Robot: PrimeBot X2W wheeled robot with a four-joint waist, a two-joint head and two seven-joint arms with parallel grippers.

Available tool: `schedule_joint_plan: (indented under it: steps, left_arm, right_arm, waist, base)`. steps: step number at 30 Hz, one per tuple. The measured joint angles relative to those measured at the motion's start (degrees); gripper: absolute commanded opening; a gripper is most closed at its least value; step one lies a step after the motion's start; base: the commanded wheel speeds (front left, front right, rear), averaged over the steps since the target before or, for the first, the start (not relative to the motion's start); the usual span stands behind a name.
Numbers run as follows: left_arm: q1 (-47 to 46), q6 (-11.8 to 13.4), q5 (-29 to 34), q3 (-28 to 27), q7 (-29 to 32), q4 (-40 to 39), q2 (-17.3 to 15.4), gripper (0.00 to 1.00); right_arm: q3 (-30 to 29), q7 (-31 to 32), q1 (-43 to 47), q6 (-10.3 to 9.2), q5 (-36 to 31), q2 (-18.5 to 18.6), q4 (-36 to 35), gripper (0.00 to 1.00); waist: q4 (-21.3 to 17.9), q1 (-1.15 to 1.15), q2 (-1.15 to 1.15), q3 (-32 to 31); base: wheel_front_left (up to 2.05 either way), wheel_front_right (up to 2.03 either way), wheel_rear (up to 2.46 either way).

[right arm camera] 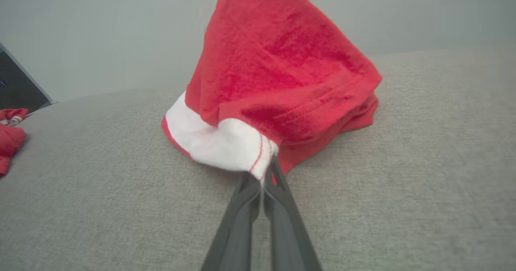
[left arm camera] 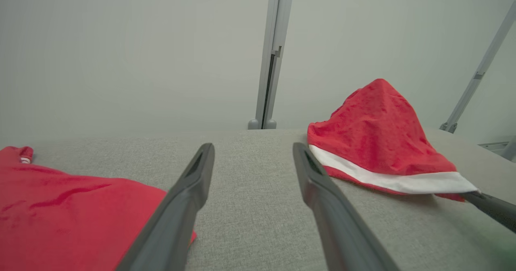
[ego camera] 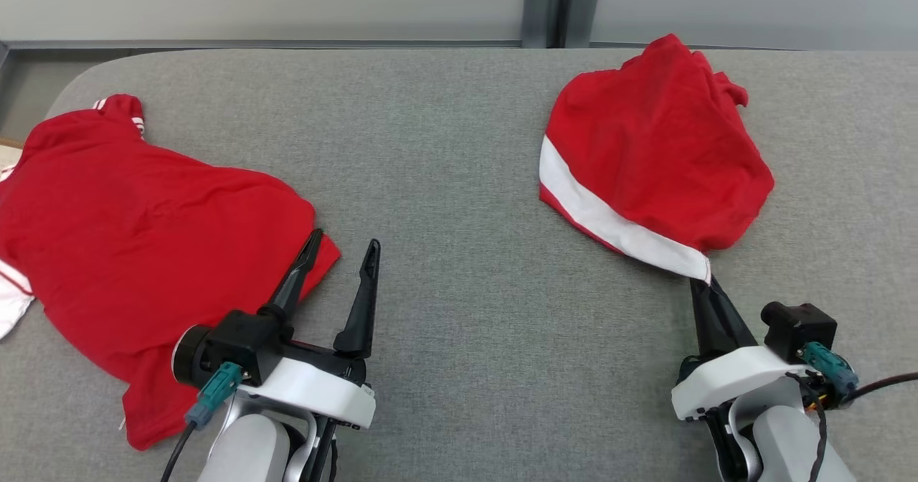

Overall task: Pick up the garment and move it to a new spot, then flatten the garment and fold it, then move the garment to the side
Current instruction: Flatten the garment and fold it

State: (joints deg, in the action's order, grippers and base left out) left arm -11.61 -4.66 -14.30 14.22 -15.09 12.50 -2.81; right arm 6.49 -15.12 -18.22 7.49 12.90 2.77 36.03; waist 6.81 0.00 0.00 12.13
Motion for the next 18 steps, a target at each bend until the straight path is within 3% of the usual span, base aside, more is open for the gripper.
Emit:
schedule_joint_plan:
  steps: [9, 14, 18]
  left_arm:
    - [0.61, -0.26, 0.27, -0.05, 0.00, 1.10, 0.00, 1.00]
    - [0.60, -0.24, 0.09, 1.10, 0.00, 1.22, 0.04, 1.00]
    - [0.60, -0.04, -0.27, 1.72, 0.00, 1.27, 0.03, 1.00]
  right_arm:
    - [-9.39, 0.01, 5.68, 0.01, -6.87, 1.16, -5.35, 0.00]
    - [-14.62, 0.01, 8.01, 0.00, -9.76, 4.22, -4.34, 0.00]
    - [-17.16, 0.34, 8.44, 0.01, -10.96, 4.58, -2.68, 0.00]
  waist:
    - [-5.42, 0.00, 0.00, -2.10]
    - [-7.41, 0.00, 0.00, -3.15]
    - [-7.72, 0.00, 0.00, -3.49]
  base:
    - [0.00, 0.00, 0.00]
    - [0.00, 0.00, 0.00]
    - [0.00, 0.00, 0.00]
